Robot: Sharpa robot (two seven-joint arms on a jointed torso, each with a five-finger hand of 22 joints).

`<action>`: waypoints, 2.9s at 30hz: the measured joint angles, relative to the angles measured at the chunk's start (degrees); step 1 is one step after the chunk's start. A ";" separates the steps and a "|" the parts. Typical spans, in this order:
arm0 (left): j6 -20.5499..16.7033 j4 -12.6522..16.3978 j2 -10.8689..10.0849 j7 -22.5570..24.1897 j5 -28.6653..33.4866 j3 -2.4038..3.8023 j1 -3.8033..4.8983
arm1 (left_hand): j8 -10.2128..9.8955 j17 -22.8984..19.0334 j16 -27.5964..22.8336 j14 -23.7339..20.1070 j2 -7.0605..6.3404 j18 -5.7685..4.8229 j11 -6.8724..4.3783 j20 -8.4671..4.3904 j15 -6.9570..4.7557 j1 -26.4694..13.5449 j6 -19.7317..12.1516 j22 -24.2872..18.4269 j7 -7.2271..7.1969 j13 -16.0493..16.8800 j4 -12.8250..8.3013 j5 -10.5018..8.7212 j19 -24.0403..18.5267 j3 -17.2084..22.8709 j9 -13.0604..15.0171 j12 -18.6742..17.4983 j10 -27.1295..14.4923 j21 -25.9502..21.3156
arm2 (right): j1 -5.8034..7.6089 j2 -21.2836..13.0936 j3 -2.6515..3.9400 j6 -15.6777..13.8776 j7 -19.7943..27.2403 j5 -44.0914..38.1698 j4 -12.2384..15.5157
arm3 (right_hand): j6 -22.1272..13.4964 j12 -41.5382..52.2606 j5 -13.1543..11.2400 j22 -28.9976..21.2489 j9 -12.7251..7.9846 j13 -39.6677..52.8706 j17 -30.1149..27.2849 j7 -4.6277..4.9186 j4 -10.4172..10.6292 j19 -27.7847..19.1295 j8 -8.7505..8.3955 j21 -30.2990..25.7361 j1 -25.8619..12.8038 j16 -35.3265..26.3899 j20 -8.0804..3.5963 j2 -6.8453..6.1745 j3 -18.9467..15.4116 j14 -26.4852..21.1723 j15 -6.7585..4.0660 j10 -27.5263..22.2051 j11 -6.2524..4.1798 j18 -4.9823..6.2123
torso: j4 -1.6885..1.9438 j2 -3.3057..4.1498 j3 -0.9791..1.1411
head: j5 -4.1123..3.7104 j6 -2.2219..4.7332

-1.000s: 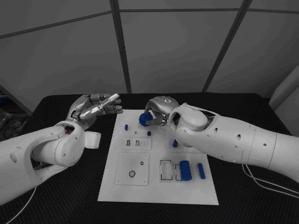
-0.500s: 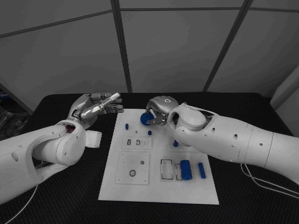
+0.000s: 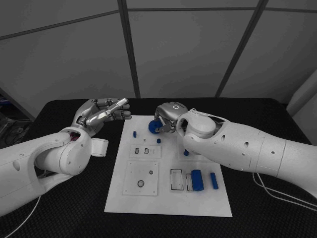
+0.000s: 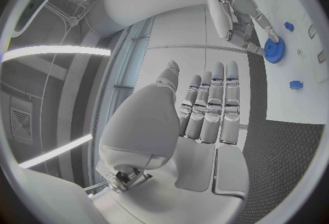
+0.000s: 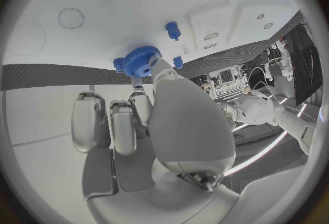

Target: Assemble the parts on the task board

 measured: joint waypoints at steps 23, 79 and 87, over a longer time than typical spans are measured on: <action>0.18 -0.10 0.05 -0.21 0.00 0.00 0.00 | 0.00 0.06 0.00 0.00 0.00 0.01 -0.01 0.00 0.00 0.00 0.00 0.00 0.00 0.00 -0.23 0.00 0.00 0.23 0.00 0.00 -0.42 0.00 | -0.11 0.77 -0.08 1.82 -0.12 1.14 -1.25 | -6.76 -2.81 -6.97 -0.22 -0.68 -3.14 -0.01 1.07 2.74 -0.07 -4.46 0.00 -6.74 0.24 1.58 -4.25 -0.50 0.11 1.34 -2.98 2.13 0.00 | -0.04 0.02 0.04 | -0.05 -0.13; 0.63 -0.06 -0.64 -1.04 -0.12 0.00 0.00 | 0.00 0.79 -1.66 -0.18 0.60 0.01 -0.84 0.29 0.19 0.00 1.04 -0.35 -0.63 0.11 -1.50 0.00 -0.74 1.18 0.05 0.39 1.90 0.22 | -0.10 -26.25 -0.13 -8.84 19.27 27.85 11.29 | -0.98 -1.11 -2.83 -0.01 -0.44 -1.10 -0.03 -0.15 -6.06 -0.02 -3.54 0.18 -3.68 0.67 1.20 -3.37 3.82 -0.11 1.12 -1.64 0.98 0.00 | -1.24 -0.17 0.53 | -1.72 1.02; 1.00 -0.25 -0.30 -1.18 -0.35 -0.01 0.00 | 0.00 0.90 -1.66 0.01 0.60 0.00 -0.96 0.30 -0.01 0.00 1.24 -0.40 -0.83 0.10 -1.66 0.00 -1.15 1.34 0.05 0.39 2.38 0.22 | -0.24 -27.47 -0.14 -8.06 21.53 30.80 8.81 | -1.88 -2.14 -1.98 -0.68 -0.68 -2.04 -0.03 0.15 -6.37 -0.23 -4.55 -0.21 -3.45 0.44 0.99 -3.59 3.52 -0.11 1.12 -2.16 1.09 0.00 | -1.26 -0.15 0.55 | -2.36 0.98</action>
